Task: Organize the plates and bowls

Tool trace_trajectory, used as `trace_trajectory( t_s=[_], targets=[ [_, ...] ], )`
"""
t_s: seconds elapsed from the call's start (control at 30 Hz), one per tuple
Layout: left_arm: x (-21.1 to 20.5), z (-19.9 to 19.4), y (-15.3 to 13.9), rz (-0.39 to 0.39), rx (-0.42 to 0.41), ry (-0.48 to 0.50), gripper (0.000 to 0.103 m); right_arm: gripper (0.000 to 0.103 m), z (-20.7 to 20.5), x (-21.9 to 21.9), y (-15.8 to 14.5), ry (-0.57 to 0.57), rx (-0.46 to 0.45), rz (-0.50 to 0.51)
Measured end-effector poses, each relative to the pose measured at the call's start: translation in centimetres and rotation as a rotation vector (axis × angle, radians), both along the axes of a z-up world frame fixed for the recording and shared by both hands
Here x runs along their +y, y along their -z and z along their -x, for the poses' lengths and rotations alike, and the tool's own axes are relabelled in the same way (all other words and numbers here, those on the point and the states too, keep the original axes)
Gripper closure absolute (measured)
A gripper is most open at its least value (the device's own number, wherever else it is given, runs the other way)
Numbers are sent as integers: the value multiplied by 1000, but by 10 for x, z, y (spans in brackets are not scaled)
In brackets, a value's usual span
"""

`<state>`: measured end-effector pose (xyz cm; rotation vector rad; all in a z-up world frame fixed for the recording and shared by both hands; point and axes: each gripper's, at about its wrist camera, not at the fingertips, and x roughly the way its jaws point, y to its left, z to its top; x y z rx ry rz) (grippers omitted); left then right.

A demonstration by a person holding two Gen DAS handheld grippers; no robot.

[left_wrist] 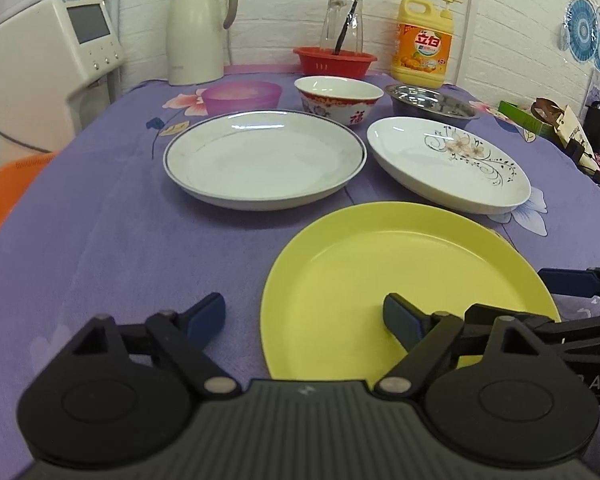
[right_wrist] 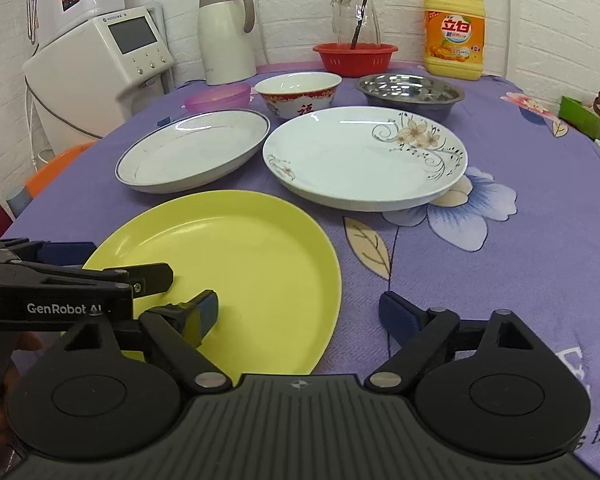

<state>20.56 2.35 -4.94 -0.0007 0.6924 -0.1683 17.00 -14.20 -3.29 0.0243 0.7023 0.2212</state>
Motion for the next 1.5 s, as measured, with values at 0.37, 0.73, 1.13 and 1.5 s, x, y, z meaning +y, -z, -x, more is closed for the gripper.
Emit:
trace_trajectory(
  t_s=[0.37, 0.73, 1.13, 1.5],
  targets=[
    [6, 13, -1, 60, -15, 30, 51, 0, 13, 17, 1, 11, -39, 20],
    [70, 31, -4, 98, 0, -123, 51, 0, 11, 73, -6, -104, -54, -5],
    [69, 26, -1, 52, -20, -125, 52, 0, 4, 82, -2, -112, -39, -14],
    [81, 14, -5, 128, -21, -112, 29, 0, 1, 64, -6, -119, -7, -85]
  ],
)
